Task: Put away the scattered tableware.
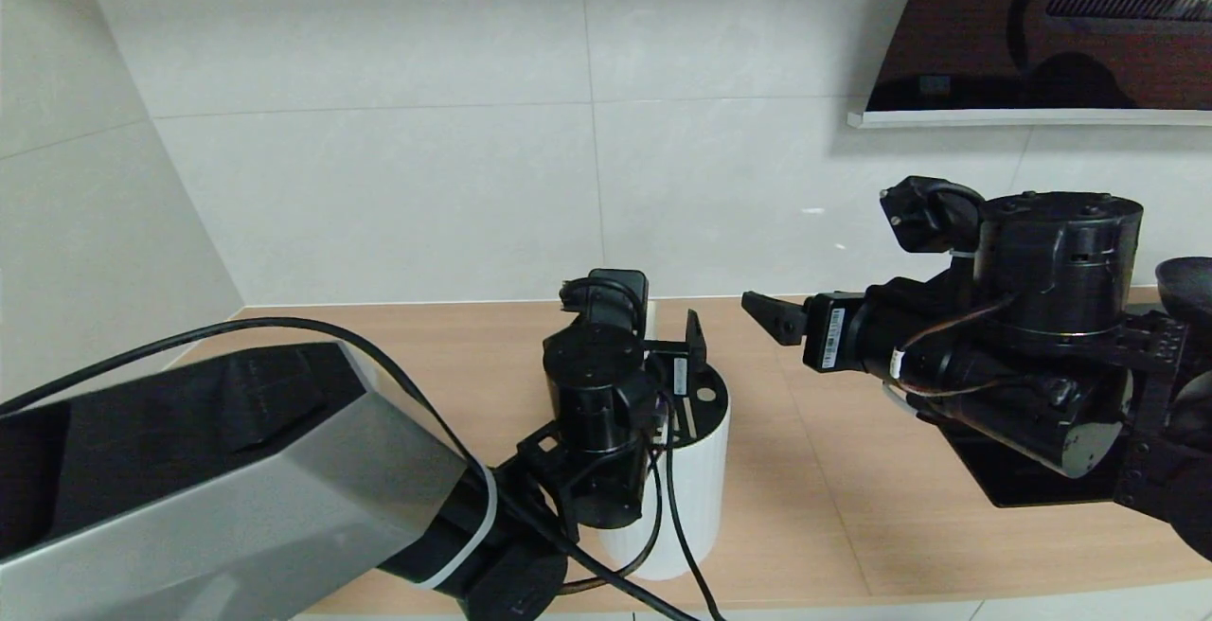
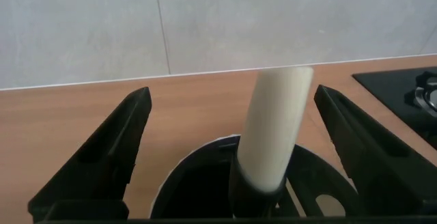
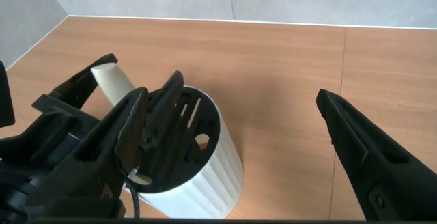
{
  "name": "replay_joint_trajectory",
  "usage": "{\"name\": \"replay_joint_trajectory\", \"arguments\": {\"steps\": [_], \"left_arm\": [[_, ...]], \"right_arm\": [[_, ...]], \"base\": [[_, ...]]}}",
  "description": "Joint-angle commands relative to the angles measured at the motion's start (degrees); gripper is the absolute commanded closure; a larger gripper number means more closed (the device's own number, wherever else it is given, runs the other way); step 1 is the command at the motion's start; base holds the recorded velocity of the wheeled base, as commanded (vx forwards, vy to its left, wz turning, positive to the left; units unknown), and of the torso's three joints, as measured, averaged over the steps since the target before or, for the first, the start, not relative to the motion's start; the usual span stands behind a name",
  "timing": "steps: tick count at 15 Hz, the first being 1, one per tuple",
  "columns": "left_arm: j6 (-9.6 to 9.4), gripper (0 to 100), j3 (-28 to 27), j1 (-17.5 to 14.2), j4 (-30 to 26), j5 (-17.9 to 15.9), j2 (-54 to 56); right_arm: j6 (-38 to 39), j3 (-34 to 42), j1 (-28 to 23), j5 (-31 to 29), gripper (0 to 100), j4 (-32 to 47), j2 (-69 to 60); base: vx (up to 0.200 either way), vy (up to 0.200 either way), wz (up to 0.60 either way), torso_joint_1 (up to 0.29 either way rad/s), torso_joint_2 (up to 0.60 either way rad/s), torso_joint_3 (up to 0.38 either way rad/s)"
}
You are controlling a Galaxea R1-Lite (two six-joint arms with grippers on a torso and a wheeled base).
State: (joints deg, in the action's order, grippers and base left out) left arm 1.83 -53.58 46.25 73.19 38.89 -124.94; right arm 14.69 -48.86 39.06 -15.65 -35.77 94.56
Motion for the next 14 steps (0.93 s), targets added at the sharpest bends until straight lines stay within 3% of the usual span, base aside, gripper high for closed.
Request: {"name": "replay_joint_trajectory", "arguments": {"steps": [1, 3, 6, 10, 12, 14], "left_arm": [[0.02, 0, 1.8, 0.1, 1.2, -0.4, 2.9], [-0.77, 0, 4.9, 0.2, 3.5, -2.4, 8.3], [-3.15, 0, 12.3, 0.4, 4.0, -8.4, 18.5], [-3.23, 0, 19.1, 0.2, 3.8, -15.9, 31.4], [-3.32, 0, 22.4, -2.0, 3.3, -21.7, 39.1], [-3.15, 0, 23.6, -6.1, 1.5, -26.2, 47.0]], "right_arm": [[0.0, 0.0, 0.1, 0.0, 0, 0.0, -0.1], [0.1, 0.0, 0.1, -0.3, 0, -0.1, -0.3], [0.0, 0.6, -1.0, -0.3, 0, -0.1, -1.2], [-5.0, 3.9, -1.1, 0.2, 0, -0.1, -5.8], [-7.2, 4.8, -1.1, 0.2, 0, -0.1, -9.0], [-9.0, 4.9, -1.1, 0.0, 0, -0.1, -13.8]], "base": [[0.0, 0.0, 0.0, 0.0, 0.0, 0.0], [0.0, 0.0, 0.0, 0.0, 0.0, 0.0], [0.0, 0.0, 0.0, 0.0, 0.0, 0.0], [0.0, 0.0, 0.0, 0.0, 0.0, 0.0], [0.0, 0.0, 0.0, 0.0, 0.0, 0.0], [0.0, 0.0, 0.0, 0.0, 0.0, 0.0]]}}
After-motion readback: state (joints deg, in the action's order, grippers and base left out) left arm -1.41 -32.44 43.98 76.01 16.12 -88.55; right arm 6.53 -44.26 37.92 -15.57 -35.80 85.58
